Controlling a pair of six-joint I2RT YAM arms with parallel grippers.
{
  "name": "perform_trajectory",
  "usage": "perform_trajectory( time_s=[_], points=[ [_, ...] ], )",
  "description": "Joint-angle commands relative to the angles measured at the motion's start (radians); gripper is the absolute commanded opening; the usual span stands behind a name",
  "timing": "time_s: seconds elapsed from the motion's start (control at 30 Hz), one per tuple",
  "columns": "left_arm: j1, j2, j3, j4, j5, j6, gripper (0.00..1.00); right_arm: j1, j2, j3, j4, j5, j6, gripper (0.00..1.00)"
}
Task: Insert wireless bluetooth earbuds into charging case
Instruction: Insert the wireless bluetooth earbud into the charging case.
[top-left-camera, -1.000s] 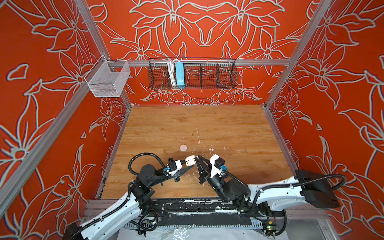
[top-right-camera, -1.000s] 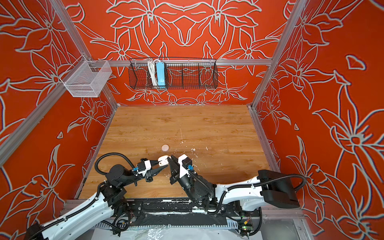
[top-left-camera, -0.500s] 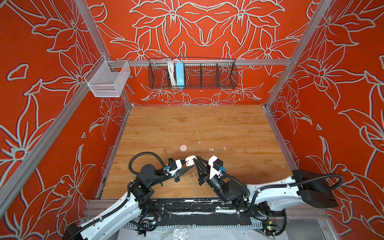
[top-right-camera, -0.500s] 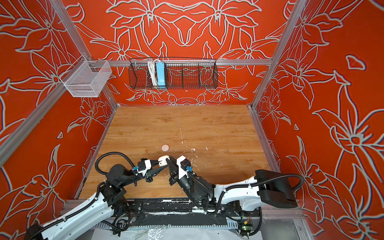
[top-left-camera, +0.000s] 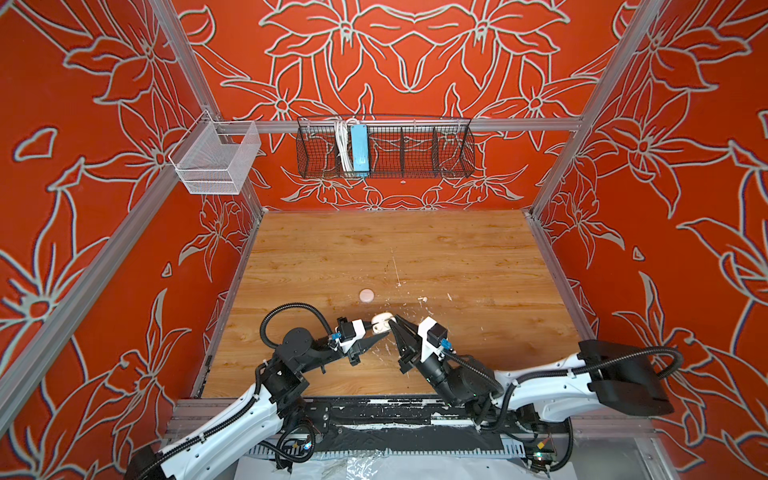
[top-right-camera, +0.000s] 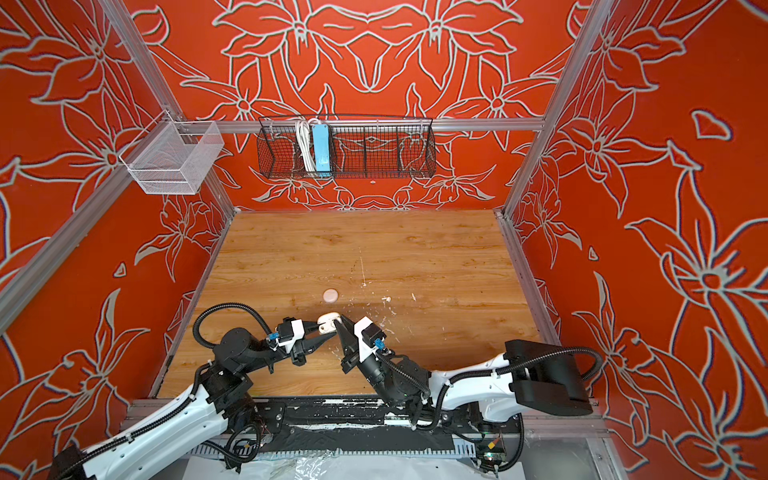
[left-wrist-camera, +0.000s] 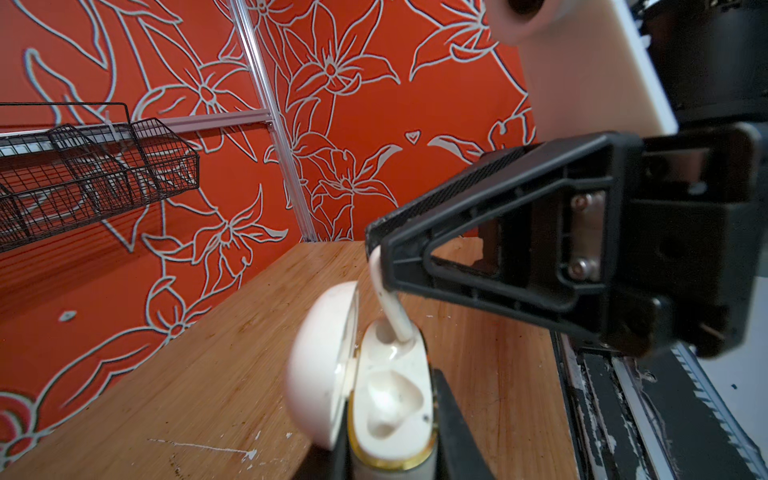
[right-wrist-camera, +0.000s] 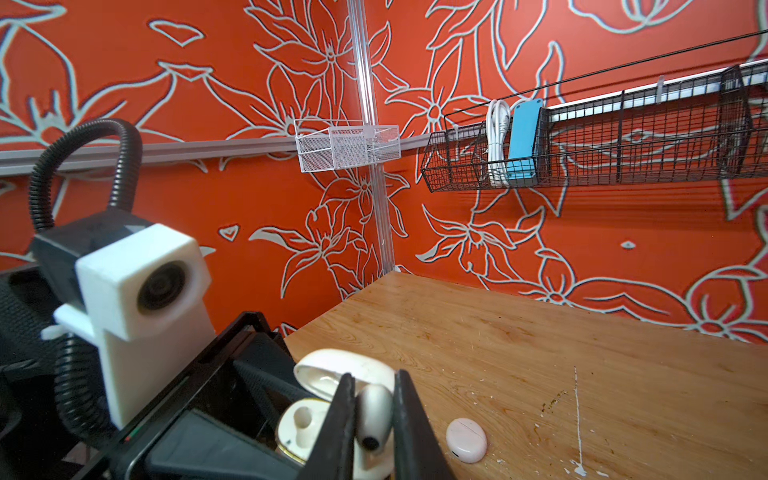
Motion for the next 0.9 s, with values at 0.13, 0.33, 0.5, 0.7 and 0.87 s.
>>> perform_trajectory(
  time_s=[0.13,0.33,0.5,0.7,0.87],
  points=[
    [-0.004,-0.017,0.022,0.042,0.006,-0.001,0.0,-0.015,0.001,-0.011,0.027,0.015,-0.034,0.0],
    [-0.003,-0.019,0.021,0.044,0.011,-0.007,0.0,-0.017,0.027,-0.011,0.036,0.006,-0.022,0.0],
    [-0.003,-0.035,0.02,0.061,0.002,-0.038,0.0,-0.017,0.036,-0.013,0.044,0.007,-0.031,0.0],
    [-0.003,-0.048,0.019,0.064,-0.002,-0.052,0.0,-0.018,0.058,-0.018,0.065,0.002,-0.049,0.0],
    [-0.003,-0.057,0.018,0.066,0.007,-0.056,0.0,-0.02,0.097,-0.019,0.103,0.002,-0.071,0.0]
  ],
)
